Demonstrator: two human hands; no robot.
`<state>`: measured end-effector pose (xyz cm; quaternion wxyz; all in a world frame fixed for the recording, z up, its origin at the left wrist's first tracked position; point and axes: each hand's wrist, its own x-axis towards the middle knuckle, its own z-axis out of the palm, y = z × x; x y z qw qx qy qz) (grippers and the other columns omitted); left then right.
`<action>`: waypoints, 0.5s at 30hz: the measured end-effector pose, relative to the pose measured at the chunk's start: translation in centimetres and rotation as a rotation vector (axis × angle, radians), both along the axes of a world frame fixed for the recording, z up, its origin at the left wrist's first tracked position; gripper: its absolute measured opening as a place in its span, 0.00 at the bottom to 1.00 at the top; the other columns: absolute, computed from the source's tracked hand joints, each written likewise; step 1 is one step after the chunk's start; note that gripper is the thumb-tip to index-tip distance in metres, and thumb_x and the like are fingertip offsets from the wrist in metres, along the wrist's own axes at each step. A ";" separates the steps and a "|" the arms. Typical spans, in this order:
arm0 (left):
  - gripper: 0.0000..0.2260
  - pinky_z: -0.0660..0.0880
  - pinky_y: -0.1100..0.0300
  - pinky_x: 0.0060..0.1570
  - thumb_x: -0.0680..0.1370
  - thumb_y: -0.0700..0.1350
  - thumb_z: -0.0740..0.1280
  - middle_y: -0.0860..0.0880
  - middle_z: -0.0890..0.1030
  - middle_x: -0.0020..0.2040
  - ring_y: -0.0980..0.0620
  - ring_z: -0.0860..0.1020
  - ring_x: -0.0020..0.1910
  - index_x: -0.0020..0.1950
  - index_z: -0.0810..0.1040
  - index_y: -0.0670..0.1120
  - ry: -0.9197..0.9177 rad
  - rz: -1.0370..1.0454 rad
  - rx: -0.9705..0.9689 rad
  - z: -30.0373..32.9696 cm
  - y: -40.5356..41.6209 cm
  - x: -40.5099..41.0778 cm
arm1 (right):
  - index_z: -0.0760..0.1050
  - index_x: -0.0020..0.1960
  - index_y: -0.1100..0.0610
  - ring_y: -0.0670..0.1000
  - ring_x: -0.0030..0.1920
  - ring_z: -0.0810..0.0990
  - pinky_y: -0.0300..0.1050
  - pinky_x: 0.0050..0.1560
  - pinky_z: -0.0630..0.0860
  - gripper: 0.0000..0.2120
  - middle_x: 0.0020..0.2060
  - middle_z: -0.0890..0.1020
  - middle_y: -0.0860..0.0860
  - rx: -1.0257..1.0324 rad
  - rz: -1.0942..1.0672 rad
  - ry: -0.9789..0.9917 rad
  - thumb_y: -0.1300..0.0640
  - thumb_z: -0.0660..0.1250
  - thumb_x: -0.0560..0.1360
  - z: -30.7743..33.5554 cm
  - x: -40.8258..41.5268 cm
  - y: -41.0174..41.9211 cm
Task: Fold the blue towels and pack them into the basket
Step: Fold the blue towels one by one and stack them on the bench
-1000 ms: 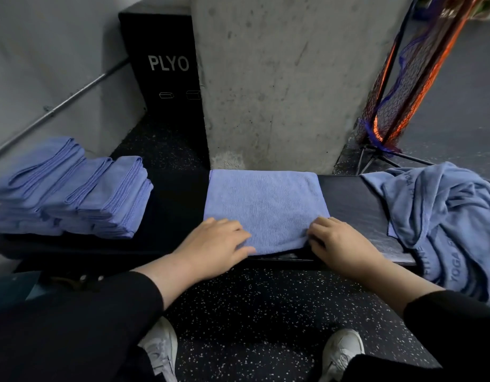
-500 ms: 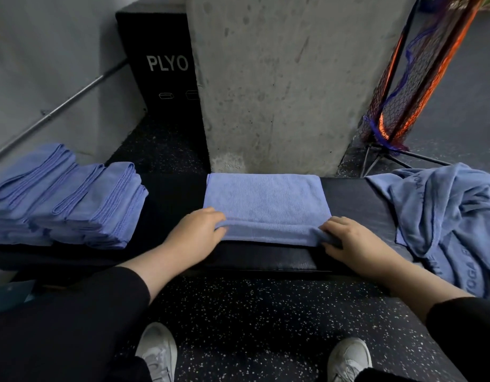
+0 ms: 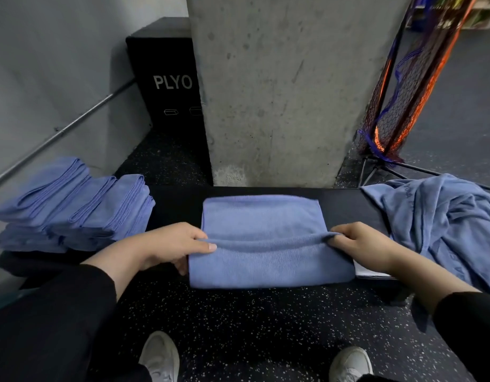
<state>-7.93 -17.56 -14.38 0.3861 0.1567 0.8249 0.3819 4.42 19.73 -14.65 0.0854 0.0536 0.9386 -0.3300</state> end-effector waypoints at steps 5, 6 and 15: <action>0.07 0.80 0.49 0.45 0.80 0.42 0.65 0.44 0.79 0.40 0.48 0.79 0.40 0.44 0.79 0.42 0.013 0.168 0.101 0.4 0.0 -0.4 | 0.68 0.34 0.58 0.44 0.31 0.62 0.44 0.33 0.61 0.17 0.28 0.65 0.44 -0.095 -0.133 0.152 0.54 0.65 0.80 0.7 -0.8 -0.9; 0.07 0.81 0.48 0.48 0.80 0.41 0.65 0.45 0.79 0.40 0.49 0.79 0.41 0.43 0.79 0.42 0.078 0.215 0.100 0.2 0.3 -0.8 | 0.67 0.34 0.56 0.44 0.31 0.62 0.46 0.34 0.61 0.17 0.27 0.65 0.43 -0.085 -0.159 0.169 0.54 0.65 0.80 0.5 -1.3 -1.0; 0.11 0.63 0.58 0.33 0.82 0.45 0.62 0.49 0.72 0.35 0.53 0.68 0.34 0.39 0.71 0.45 0.480 0.266 -0.141 -1.6 3.4 -4.2 | 0.72 0.40 0.59 0.55 0.36 0.75 0.47 0.34 0.65 0.15 0.32 0.78 0.52 0.140 -0.282 0.136 0.52 0.61 0.81 -2.5 -6.5 -0.6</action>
